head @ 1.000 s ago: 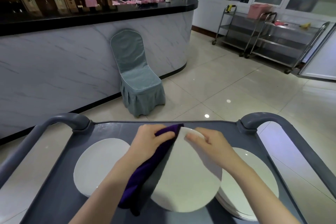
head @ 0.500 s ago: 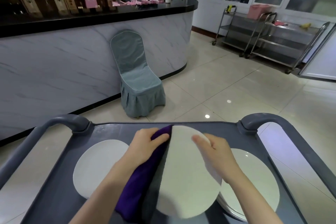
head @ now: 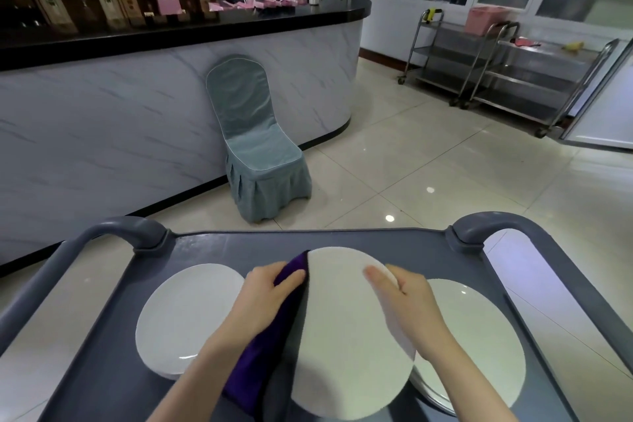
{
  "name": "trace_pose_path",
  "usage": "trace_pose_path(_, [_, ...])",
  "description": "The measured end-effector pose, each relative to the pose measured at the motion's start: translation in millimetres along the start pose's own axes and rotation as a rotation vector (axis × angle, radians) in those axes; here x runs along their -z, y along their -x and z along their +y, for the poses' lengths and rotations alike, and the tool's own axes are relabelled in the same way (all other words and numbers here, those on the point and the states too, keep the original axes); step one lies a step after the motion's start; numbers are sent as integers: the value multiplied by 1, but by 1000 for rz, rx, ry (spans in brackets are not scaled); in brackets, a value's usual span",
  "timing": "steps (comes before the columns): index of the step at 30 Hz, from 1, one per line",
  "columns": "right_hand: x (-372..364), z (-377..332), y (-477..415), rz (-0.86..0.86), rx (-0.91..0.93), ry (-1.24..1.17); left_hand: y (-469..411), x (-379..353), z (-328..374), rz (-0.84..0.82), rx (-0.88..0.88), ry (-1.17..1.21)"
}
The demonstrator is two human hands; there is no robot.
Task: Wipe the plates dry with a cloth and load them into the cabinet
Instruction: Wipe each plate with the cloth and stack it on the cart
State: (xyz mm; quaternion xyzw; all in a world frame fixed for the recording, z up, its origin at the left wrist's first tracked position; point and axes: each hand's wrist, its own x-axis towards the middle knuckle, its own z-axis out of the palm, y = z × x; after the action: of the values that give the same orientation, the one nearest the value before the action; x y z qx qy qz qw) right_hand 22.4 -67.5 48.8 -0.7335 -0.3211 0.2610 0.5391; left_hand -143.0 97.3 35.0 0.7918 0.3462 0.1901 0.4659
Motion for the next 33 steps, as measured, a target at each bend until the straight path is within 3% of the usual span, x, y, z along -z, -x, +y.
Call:
trace_pose_path(3, [-13,-4,0,-127,80,144,-16,5,16,-248,-187,-199])
trace_pose_path(5, [-16,-3,0,-109,103,136,-14,3,15,-246,-166,-147])
trace_pose_path(8, [-9,0,-2,62,60,18,1,-5,-3,36,43,65])
trace_pose_path(12, [-29,1,2,432,-125,-383,21,-45,-6,459,494,569])
trace_pose_path(15, [-53,9,9,622,-252,-575,24,-64,4,630,610,703])
trace_pose_path(18, [-49,15,12,461,-296,-474,15,-50,-1,557,557,688])
trace_pose_path(21, [-18,8,1,269,-129,-359,7,-21,-5,469,358,523])
trace_pose_path(24, [9,-15,-13,21,52,-62,-1,1,3,233,115,201])
trace_pose_path(27, [4,-22,-16,-228,41,273,-6,6,17,-41,-53,-14])
trace_pose_path(30, [2,-23,-13,-182,75,286,-1,3,20,-81,-55,32])
trace_pose_path(33, [9,-24,-12,24,23,108,11,-14,4,137,141,225])
